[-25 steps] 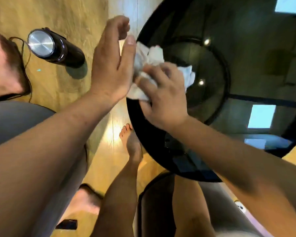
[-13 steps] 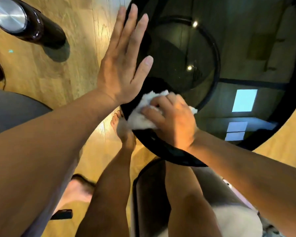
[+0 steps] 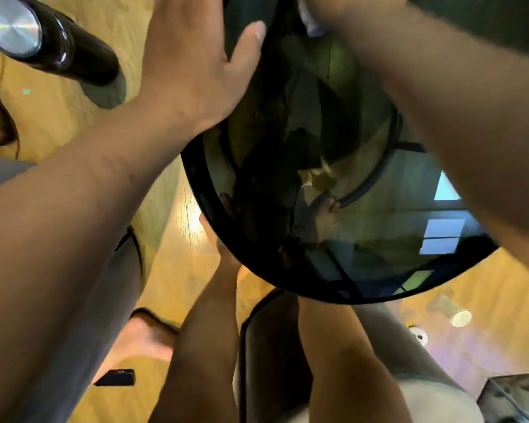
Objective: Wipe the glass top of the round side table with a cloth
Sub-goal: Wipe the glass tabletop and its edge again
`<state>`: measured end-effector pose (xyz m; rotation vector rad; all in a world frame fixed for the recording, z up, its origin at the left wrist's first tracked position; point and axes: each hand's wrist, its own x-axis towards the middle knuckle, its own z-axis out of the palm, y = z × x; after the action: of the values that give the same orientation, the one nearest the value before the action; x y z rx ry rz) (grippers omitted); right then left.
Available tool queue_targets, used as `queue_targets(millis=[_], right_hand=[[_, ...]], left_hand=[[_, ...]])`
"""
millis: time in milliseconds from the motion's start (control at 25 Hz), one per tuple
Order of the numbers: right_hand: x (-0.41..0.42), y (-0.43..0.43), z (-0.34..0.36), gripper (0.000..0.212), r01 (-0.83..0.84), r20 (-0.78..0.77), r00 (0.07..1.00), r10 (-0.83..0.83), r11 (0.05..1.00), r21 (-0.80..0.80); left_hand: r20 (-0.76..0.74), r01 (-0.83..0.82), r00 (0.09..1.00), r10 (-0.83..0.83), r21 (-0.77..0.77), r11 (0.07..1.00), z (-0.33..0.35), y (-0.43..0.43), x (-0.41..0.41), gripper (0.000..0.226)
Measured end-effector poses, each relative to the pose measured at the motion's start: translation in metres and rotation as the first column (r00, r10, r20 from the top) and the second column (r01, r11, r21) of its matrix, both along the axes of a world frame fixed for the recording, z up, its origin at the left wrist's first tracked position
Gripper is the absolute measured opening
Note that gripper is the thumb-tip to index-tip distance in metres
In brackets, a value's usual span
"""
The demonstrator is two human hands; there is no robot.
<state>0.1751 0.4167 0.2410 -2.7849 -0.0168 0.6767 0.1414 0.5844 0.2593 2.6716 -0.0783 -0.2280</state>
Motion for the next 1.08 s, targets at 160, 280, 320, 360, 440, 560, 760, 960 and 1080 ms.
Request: queue_targets(millis=[160, 280, 320, 360, 440, 560, 760, 960, 1080], right_hand=[[-0.001, -0.017, -0.013, 0.039, 0.134, 0.564, 0.820, -0.096, 0.991, -0.026], [0.004, -0.042, -0.003, 0.032, 0.045, 0.207, 0.978, -0.026, 0.995, -0.085], [0.006, -0.053, 0.000, 0.032, 0.111, 0.047, 0.993, -0.110, 0.993, -0.039], [0.011, -0.061, 0.001, 0.032, 0.116, -0.042, 0.992, -0.116, 0.993, -0.013], [0.013, -0.069, -0.005, 0.034, 0.216, -0.041, 0.976, -0.212, 0.969, 0.123], [-0.025, -0.071, 0.010, 0.039, 0.041, 0.375, 0.926, -0.042, 0.999, 0.008], [-0.217, -0.075, 0.025, 0.029, -0.287, 0.236, 0.947, 0.220, 0.907, 0.307], [-0.155, -0.119, 0.021, 0.024, -0.593, 0.299, 0.802, 0.517, 0.752, 0.290], [-0.041, -0.152, 0.018, 0.036, -0.439, 0.312, 0.872, 0.377, 0.884, 0.158]], left_hand=[[0.004, 0.333, 0.940, -0.342, 0.219, 0.917, 0.014, -0.017, 0.032, 0.053], [-0.354, 0.265, 0.906, -0.232, 0.045, 0.963, 0.015, -0.032, 0.060, 0.043], [-0.562, 0.185, 0.813, -0.154, -0.003, 0.983, 0.017, -0.043, 0.065, 0.042], [-0.681, 0.136, 0.724, -0.107, -0.011, 0.991, 0.017, -0.052, 0.066, 0.040], [-0.644, 0.118, 0.752, -0.141, -0.079, 0.990, 0.008, -0.068, 0.065, 0.024], [-0.095, 0.305, 0.951, -0.294, 0.141, 0.942, 0.013, -0.060, 0.038, 0.026], [-0.237, 0.663, 0.723, -0.649, -0.025, 0.748, 0.027, -0.031, -0.129, 0.054], [-0.161, 0.721, 0.687, -0.709, 0.022, 0.693, 0.012, -0.055, -0.099, 0.037], [0.113, 0.603, 0.740, -0.663, 0.325, 0.728, 0.002, -0.094, 0.002, 0.035]])
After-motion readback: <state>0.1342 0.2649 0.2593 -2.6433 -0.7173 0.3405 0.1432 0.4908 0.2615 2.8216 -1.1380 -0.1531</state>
